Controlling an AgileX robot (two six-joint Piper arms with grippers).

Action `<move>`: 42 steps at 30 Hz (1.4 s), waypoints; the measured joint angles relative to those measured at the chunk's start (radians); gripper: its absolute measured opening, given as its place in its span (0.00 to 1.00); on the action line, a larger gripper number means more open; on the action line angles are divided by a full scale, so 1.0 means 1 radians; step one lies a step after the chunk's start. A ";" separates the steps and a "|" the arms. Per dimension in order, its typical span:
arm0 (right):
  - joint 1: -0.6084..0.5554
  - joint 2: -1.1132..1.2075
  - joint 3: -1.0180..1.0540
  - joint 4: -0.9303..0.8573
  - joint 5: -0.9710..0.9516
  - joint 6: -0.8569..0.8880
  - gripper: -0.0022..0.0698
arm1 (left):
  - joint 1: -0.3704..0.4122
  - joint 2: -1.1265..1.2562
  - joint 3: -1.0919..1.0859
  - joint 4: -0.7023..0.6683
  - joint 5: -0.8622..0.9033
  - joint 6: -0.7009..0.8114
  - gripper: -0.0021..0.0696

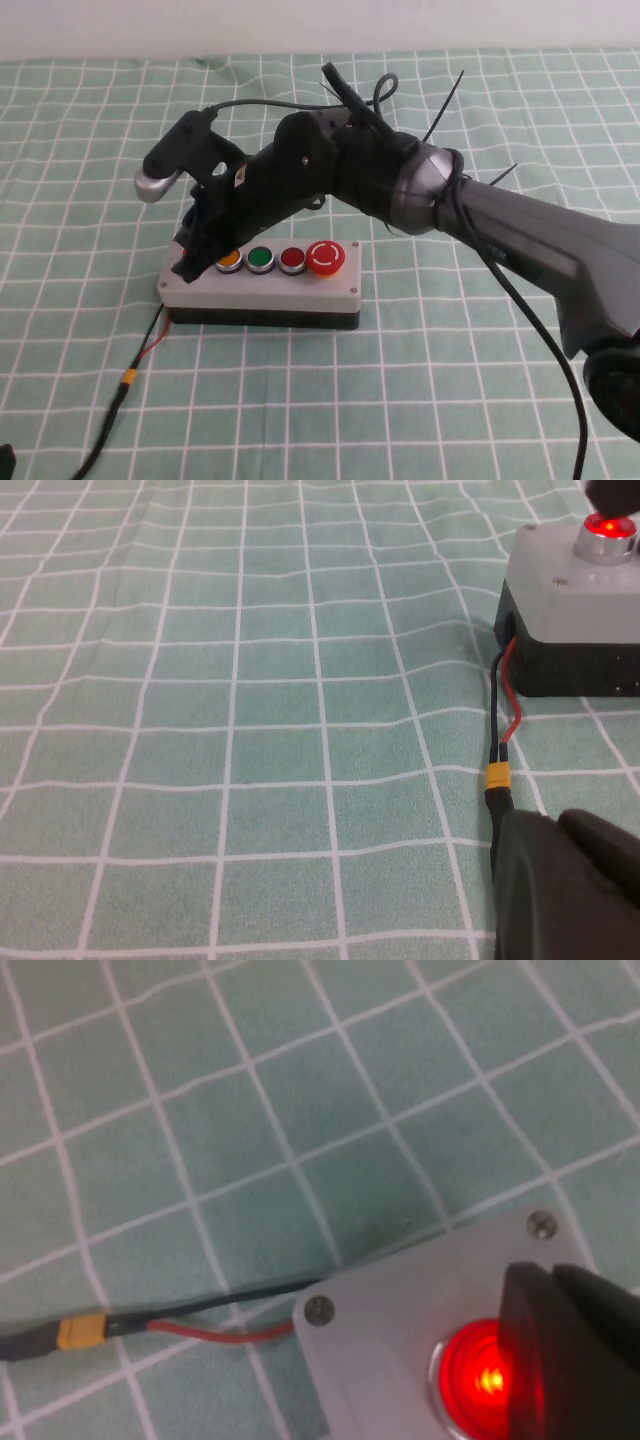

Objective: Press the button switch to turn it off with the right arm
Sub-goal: 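Press the lit red button on the button box to turn it off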

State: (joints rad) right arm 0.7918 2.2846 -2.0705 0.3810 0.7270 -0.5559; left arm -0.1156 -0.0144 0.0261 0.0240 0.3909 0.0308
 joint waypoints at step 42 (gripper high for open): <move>-0.057 -1.118 0.908 -0.399 -0.160 0.480 0.01 | 0.000 0.000 0.000 0.000 0.000 0.000 0.02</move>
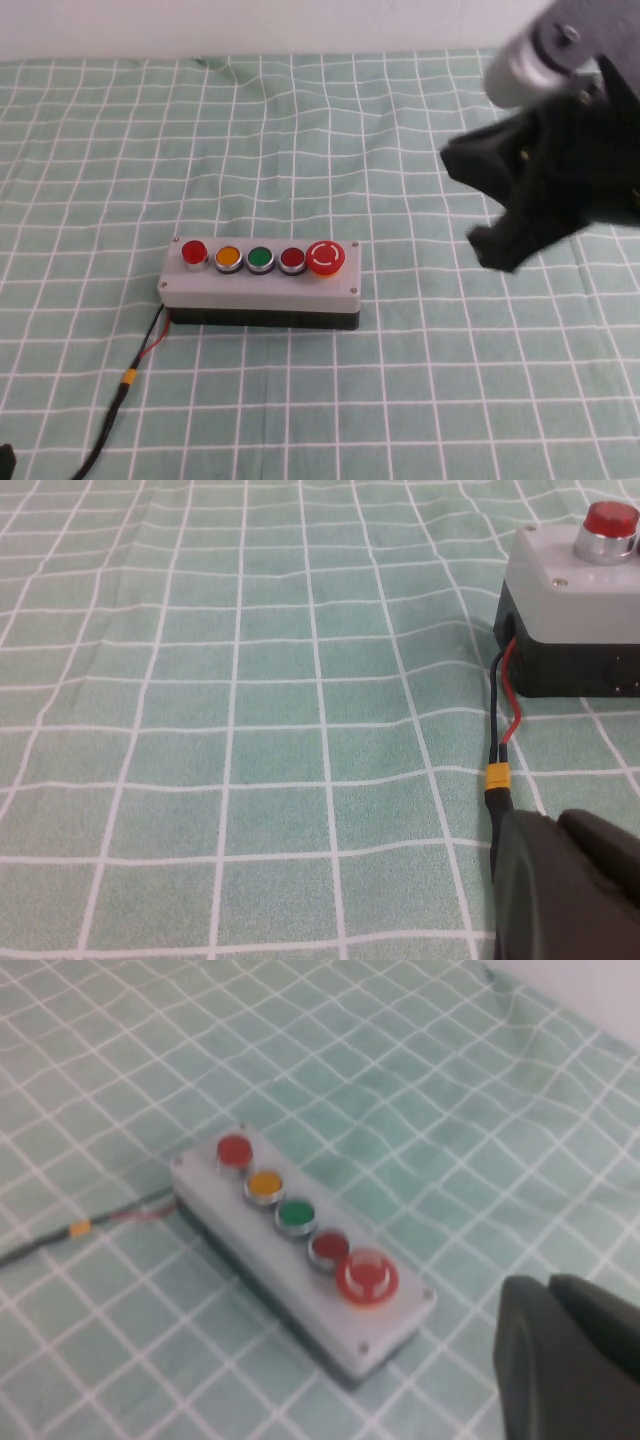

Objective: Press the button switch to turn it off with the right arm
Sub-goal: 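Press the lit red button on the button box to turn it off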

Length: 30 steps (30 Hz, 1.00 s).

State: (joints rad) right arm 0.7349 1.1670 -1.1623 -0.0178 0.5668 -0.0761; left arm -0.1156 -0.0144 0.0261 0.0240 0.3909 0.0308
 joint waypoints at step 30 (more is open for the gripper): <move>0.000 -0.514 0.443 -0.064 -0.043 0.014 0.01 | 0.000 0.000 0.000 0.000 0.000 0.000 0.02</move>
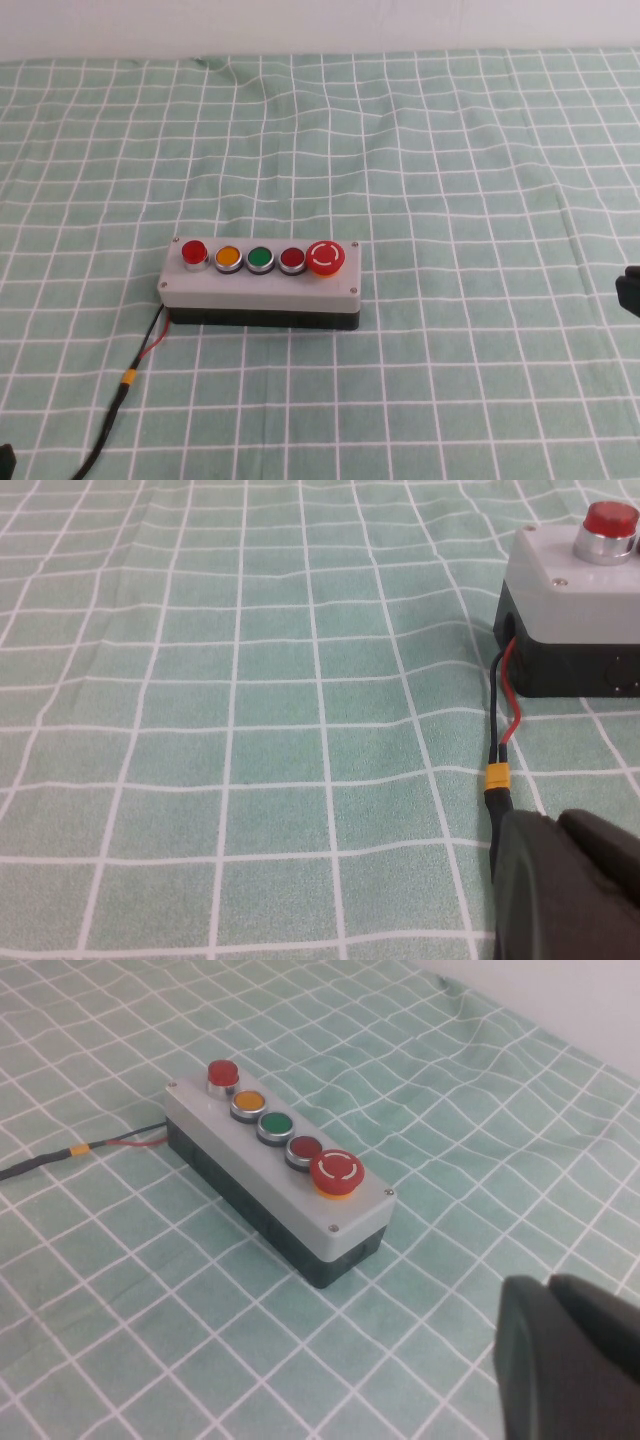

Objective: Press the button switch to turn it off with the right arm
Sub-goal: 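Press the lit red button on the button box to turn it off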

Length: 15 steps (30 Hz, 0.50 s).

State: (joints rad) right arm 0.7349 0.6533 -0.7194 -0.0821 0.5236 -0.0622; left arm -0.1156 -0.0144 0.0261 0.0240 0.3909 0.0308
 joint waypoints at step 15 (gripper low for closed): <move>0.000 0.000 0.000 0.000 -0.019 0.026 0.01 | 0.000 0.000 0.000 0.000 0.000 0.000 0.02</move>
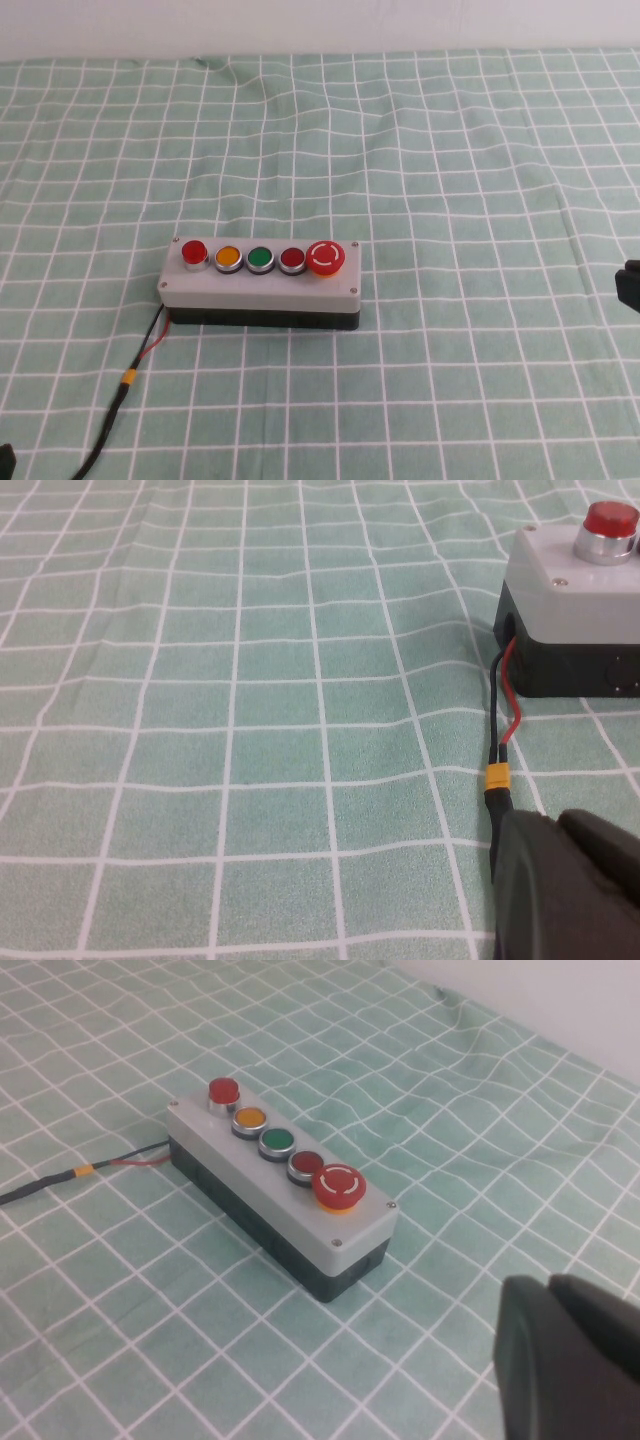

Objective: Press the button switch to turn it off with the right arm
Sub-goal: 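Press the lit red button on the button box to turn it off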

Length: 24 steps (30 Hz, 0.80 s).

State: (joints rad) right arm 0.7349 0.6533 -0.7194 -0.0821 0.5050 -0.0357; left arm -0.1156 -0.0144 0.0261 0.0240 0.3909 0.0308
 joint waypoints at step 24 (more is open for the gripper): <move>-0.303 -0.141 0.019 0.132 0.000 0.003 0.01 | 0.000 0.000 0.000 0.000 0.000 0.000 0.02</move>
State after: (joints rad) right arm 0.4321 0.5128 -0.7007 0.0499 0.5050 -0.0331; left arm -0.1156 -0.0144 0.0261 0.0240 0.3909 0.0308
